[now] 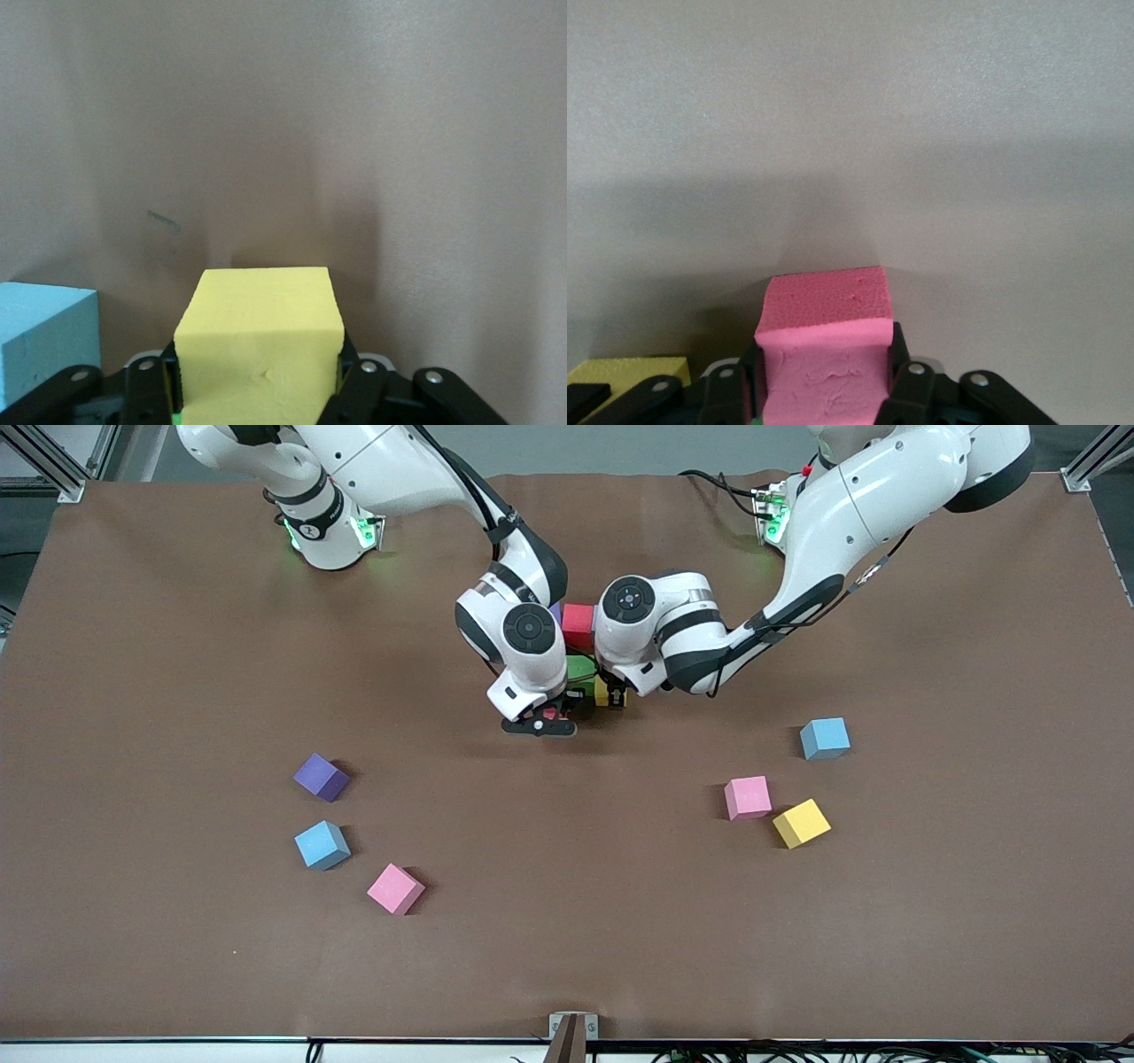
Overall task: Arrange 11 blocks into digit 3
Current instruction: 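Hold the yellow and red cubes against the column with both grippers, then open both grippers and lift them off the red and yellow cubes, then move the right gripper to a pink cube while the left reaches another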
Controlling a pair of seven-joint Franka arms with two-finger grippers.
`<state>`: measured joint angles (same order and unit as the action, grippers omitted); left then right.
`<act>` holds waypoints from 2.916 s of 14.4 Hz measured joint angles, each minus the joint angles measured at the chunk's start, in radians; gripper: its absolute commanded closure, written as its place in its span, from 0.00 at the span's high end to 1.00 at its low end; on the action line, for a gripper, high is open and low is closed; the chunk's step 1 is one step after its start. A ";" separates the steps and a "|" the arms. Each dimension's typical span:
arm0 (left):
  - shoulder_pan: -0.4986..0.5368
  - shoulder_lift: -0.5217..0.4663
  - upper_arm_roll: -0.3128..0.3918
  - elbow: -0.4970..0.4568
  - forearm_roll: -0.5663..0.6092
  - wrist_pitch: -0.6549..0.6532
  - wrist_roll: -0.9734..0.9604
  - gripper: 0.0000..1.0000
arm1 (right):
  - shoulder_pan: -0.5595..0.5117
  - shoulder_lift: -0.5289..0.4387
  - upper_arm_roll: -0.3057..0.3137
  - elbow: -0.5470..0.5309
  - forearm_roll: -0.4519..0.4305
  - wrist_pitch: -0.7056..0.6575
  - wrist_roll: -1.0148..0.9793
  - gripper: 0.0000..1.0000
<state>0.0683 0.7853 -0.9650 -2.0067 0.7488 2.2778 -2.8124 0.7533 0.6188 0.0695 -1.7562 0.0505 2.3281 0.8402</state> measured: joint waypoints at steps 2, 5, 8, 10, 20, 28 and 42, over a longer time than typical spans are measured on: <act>0.000 -0.004 -0.005 -0.011 0.000 0.000 -0.003 0.28 | -0.003 0.000 -0.006 -0.006 -0.014 0.001 -0.001 1.00; -0.002 -0.006 -0.012 -0.022 0.000 0.000 -0.013 0.28 | -0.012 0.000 -0.010 -0.007 -0.016 0.007 -0.003 1.00; -0.003 -0.007 -0.013 -0.024 0.000 0.000 -0.014 0.35 | -0.033 -0.008 -0.011 0.010 -0.016 0.010 -0.004 1.00; -0.003 -0.007 -0.013 -0.024 0.000 0.000 -0.014 0.99 | -0.048 -0.027 -0.011 0.023 -0.016 0.001 -0.005 1.00; 0.165 -0.006 -0.186 -0.042 0.000 -0.096 -0.006 1.00 | -0.205 -0.170 -0.042 0.040 -0.021 -0.136 -0.005 1.00; 0.394 -0.010 -0.329 0.029 0.026 -0.298 0.102 1.00 | -0.302 -0.087 -0.106 0.106 -0.036 -0.128 0.017 1.00; 0.500 0.012 -0.075 0.240 0.038 -0.270 0.315 1.00 | -0.443 0.336 -0.119 0.638 -0.038 -0.141 -0.005 1.00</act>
<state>0.5680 0.7970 -1.0398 -1.7662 0.7866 2.0073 -2.4972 0.3103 0.9544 -0.0496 -1.1182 0.0122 2.1870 0.8349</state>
